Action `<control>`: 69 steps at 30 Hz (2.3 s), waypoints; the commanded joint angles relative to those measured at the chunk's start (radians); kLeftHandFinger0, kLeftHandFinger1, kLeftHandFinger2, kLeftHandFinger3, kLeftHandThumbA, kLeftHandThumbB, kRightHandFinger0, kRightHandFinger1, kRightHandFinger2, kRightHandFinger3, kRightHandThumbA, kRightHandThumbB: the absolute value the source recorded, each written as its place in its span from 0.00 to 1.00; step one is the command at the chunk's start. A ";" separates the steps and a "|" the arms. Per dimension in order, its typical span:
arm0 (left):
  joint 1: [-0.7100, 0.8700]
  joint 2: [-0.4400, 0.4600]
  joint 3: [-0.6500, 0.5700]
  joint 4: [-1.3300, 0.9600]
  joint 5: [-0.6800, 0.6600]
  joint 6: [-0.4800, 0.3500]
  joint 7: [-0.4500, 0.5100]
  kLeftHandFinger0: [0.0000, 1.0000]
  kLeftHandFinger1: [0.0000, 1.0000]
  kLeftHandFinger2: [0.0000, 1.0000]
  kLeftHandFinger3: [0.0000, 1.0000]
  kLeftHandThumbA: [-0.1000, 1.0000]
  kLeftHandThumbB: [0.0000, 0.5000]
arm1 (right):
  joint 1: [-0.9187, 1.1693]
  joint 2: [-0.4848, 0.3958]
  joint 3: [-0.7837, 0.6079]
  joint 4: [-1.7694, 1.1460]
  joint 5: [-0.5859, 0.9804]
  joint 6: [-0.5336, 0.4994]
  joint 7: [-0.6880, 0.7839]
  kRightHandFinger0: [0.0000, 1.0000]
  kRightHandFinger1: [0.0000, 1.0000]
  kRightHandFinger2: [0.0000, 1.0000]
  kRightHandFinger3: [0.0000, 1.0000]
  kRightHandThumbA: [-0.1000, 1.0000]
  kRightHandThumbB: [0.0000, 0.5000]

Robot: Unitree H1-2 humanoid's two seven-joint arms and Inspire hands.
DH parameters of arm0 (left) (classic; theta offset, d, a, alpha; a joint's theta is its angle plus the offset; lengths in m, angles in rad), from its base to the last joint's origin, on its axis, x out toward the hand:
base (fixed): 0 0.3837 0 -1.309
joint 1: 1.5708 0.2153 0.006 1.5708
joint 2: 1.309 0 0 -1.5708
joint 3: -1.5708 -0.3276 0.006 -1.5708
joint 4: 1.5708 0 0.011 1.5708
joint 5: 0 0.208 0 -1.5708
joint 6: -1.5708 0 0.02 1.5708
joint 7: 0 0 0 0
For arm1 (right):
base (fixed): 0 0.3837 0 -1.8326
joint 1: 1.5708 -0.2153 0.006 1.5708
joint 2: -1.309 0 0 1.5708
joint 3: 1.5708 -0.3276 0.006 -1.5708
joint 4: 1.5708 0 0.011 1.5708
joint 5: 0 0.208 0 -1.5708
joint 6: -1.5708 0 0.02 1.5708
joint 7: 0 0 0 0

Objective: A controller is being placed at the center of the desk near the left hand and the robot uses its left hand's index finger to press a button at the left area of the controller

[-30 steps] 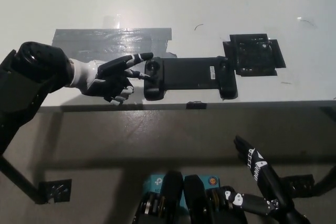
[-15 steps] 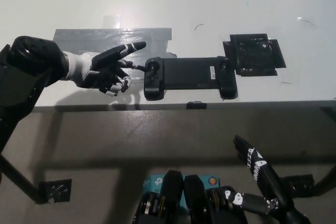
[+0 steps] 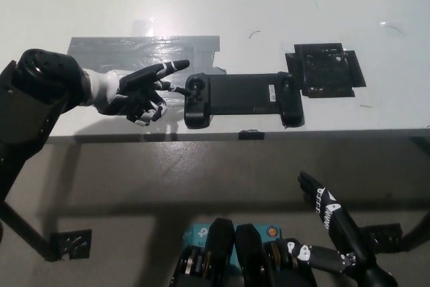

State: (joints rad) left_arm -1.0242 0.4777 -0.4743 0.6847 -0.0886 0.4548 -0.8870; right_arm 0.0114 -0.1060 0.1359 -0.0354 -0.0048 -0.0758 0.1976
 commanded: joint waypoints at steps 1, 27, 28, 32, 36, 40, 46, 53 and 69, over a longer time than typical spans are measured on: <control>-0.029 0.002 0.018 -0.026 0.031 0.015 -0.009 0.00 0.00 0.17 1.00 1.00 0.87 | -0.011 -0.007 -0.003 -0.030 0.009 -0.003 0.008 1.00 1.00 1.00 1.00 0.90 0.60; -0.081 -0.038 0.017 0.070 0.098 -0.031 -0.018 0.00 0.00 0.10 1.00 1.00 0.92 | -0.032 -0.013 -0.008 -0.035 0.005 0.001 0.006 1.00 1.00 1.00 1.00 0.91 0.61; -0.081 -0.038 0.014 0.068 0.103 -0.033 -0.018 0.00 0.00 0.11 1.00 1.00 0.93 | -0.032 -0.014 -0.008 -0.033 0.005 -0.002 0.006 1.00 1.00 1.00 1.00 0.91 0.61; -0.079 -0.036 -0.025 0.052 0.152 -0.042 -0.011 0.00 0.02 0.37 1.00 1.00 0.95 | -0.041 -0.012 -0.007 -0.028 0.004 -0.003 0.005 1.00 1.00 1.00 1.00 0.91 0.61; -0.043 -0.035 -0.121 0.020 0.242 -0.045 -0.011 0.29 0.30 0.69 1.00 1.00 0.94 | -0.040 -0.010 -0.004 -0.031 0.004 -0.001 0.007 1.00 1.00 1.00 1.00 0.91 0.61; -0.007 -0.027 -0.226 -0.009 0.307 -0.067 -0.041 0.08 0.28 0.65 1.00 1.00 0.92 | -0.043 -0.011 -0.002 -0.031 0.009 0.000 0.013 1.00 1.00 1.00 1.00 0.90 0.57; 0.025 -0.035 -0.326 0.029 0.368 -0.098 -0.034 0.00 0.28 0.68 1.00 1.00 1.00 | -0.053 -0.012 -0.003 -0.036 0.019 0.008 0.018 1.00 1.00 1.00 1.00 0.88 0.56; 0.043 -0.018 -0.357 -0.024 0.384 -0.118 -0.037 0.00 0.39 0.71 1.00 1.00 1.00 | -0.059 -0.017 -0.001 -0.043 0.021 0.024 0.025 1.00 1.00 1.00 1.00 0.87 0.53; -0.023 0.067 0.040 -0.359 0.106 0.015 -0.102 0.00 0.00 0.29 1.00 1.00 1.00 | -0.072 -0.037 0.013 -0.046 0.004 0.039 0.041 1.00 1.00 1.00 1.00 0.86 0.53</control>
State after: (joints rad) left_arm -0.9936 0.4990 -0.5316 0.4019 0.1276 0.4251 -0.9171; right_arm -0.0416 -0.1342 0.1412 -0.0484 -0.0073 -0.0387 0.2177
